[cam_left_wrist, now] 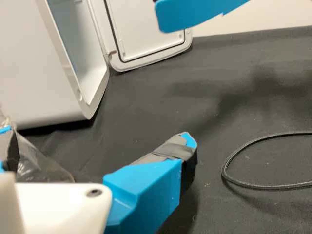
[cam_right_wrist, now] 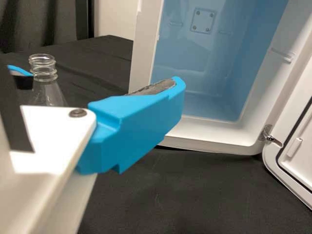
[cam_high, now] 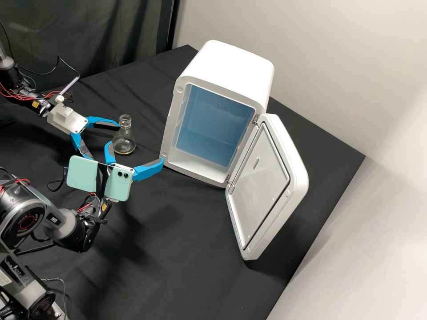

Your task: Place the flask in the incubator

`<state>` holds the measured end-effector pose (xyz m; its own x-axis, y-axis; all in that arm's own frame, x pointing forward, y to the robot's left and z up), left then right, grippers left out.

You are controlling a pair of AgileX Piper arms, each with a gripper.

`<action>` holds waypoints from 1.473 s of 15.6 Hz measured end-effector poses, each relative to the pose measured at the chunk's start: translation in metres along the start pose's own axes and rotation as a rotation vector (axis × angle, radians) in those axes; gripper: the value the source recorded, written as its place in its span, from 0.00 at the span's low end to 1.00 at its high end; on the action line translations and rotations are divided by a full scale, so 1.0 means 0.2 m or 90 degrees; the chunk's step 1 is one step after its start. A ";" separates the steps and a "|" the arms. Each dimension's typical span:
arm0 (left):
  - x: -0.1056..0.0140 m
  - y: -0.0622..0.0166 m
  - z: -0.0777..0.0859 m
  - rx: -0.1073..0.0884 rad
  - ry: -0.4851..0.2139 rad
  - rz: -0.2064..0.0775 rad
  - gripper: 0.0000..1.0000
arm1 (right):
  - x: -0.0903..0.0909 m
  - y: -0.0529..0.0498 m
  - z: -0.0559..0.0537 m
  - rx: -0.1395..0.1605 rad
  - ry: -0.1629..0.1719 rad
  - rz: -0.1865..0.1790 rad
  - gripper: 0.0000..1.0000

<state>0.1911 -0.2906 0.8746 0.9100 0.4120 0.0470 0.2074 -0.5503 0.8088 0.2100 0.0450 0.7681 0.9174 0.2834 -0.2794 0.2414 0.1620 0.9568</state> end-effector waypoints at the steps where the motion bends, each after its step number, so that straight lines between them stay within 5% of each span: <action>1: 0.00 -0.006 0.00 0.001 0.003 -0.005 1.00 | 0.00 0.00 0.00 0.000 0.001 -0.001 1.00; 6: 0.02 -0.016 -0.04 0.029 0.016 -0.009 1.00 | 0.00 0.00 0.00 0.000 0.001 -0.001 1.00; 19: 0.03 -0.024 -0.07 0.022 0.031 -0.010 1.00 | 0.01 -0.01 0.00 0.007 -0.007 -0.001 1.00; 23: 0.03 -0.022 -0.08 0.031 0.048 -0.007 1.00 | 0.01 -0.01 0.01 0.007 -0.008 -0.003 1.00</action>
<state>0.1894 -0.2747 0.8805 0.8786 0.4703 0.0834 0.2360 -0.5791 0.7803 0.2110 0.0437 0.7656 0.9203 0.2708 -0.2823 0.2486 0.1521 0.9566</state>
